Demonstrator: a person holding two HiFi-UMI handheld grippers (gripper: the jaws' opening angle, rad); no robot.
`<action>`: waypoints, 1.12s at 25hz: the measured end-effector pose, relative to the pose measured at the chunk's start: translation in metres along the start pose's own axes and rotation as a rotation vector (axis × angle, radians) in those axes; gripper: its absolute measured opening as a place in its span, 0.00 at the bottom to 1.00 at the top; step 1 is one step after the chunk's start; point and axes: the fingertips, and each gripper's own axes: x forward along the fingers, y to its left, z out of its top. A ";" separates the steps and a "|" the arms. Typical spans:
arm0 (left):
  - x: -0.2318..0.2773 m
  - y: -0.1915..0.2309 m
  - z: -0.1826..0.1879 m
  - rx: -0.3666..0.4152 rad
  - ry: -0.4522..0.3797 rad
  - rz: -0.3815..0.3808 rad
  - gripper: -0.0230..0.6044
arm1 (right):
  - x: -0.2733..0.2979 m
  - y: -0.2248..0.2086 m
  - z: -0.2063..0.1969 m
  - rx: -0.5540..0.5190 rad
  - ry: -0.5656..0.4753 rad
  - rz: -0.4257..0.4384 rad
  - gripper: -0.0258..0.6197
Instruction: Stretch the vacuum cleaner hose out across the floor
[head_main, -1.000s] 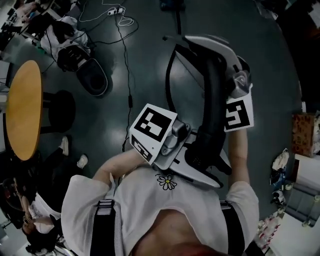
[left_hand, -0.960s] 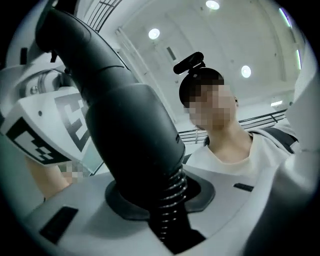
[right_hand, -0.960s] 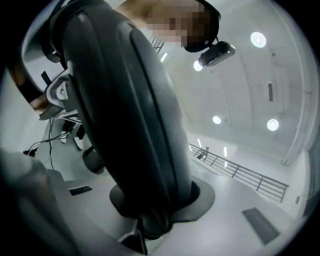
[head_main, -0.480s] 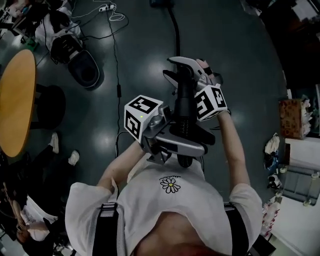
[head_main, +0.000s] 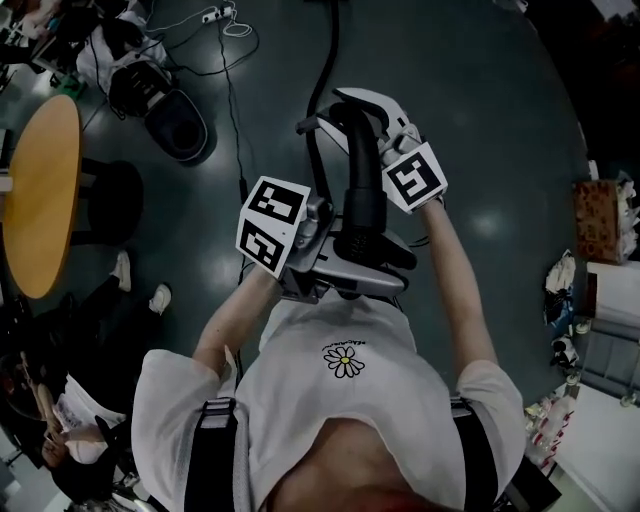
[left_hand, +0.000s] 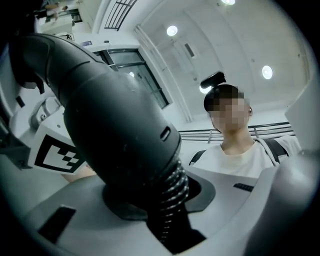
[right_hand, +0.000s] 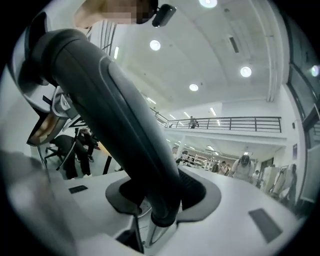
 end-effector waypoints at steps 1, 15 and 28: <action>0.001 0.000 -0.003 -0.010 -0.005 0.010 0.22 | -0.002 0.006 -0.004 0.042 0.005 0.008 0.26; -0.007 0.004 -0.018 -0.137 -0.160 0.032 0.24 | -0.013 0.083 -0.066 0.425 0.126 0.281 0.33; -0.010 0.010 -0.033 -0.027 0.031 0.130 0.24 | 0.003 0.056 -0.039 0.210 0.103 0.286 0.33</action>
